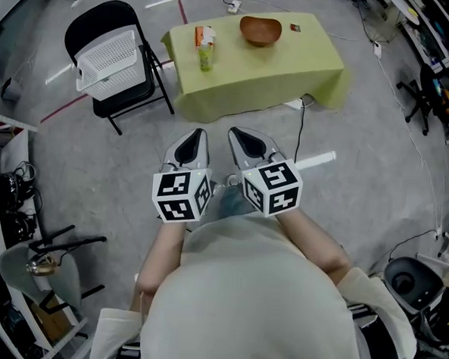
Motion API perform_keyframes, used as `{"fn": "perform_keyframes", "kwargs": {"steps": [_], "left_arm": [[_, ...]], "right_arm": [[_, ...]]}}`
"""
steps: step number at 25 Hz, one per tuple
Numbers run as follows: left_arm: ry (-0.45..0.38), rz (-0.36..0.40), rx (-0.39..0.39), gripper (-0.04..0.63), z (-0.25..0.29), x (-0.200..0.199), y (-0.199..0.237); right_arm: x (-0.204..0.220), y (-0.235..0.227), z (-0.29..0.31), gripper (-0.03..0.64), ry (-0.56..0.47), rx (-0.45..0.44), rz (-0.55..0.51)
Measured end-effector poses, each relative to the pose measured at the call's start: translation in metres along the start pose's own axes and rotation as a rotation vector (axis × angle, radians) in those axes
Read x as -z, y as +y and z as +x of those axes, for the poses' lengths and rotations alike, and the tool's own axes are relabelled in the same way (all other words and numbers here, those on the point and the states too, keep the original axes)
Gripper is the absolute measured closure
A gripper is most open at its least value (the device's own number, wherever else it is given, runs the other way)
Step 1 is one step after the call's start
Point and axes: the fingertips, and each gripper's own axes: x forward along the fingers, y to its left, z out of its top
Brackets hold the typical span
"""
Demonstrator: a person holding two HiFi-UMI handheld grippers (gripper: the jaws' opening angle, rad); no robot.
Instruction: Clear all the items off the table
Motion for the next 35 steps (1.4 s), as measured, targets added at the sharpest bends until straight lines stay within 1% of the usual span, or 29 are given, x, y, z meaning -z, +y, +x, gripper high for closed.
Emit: {"fn": "perform_keyframes", "kwargs": {"steps": [4, 16, 25, 29, 35], "left_arm": [[-0.003, -0.004, -0.019, 0.586, 0.025, -0.011, 0.0], [-0.032, -0.053, -0.078, 0.586, 0.093, -0.037, 0.011], [-0.011, -0.078, -0.097, 0.586, 0.123, -0.039, 0.024], [-0.006, -0.103, -0.109, 0.586, 0.129, -0.038, 0.034], [0.012, -0.114, -0.112, 0.586, 0.148, -0.037, 0.051]], "right_arm": [[-0.012, -0.024, 0.017, 0.618, -0.005, -0.017, -0.003], [-0.04, -0.08, 0.069, 0.618, -0.007, -0.075, -0.035], [-0.041, -0.114, 0.086, 0.618, 0.014, -0.038, -0.007], [-0.041, -0.121, 0.093, 0.618, 0.021, -0.029, 0.001], [-0.04, -0.129, 0.112, 0.618, 0.027, -0.033, 0.023]]}}
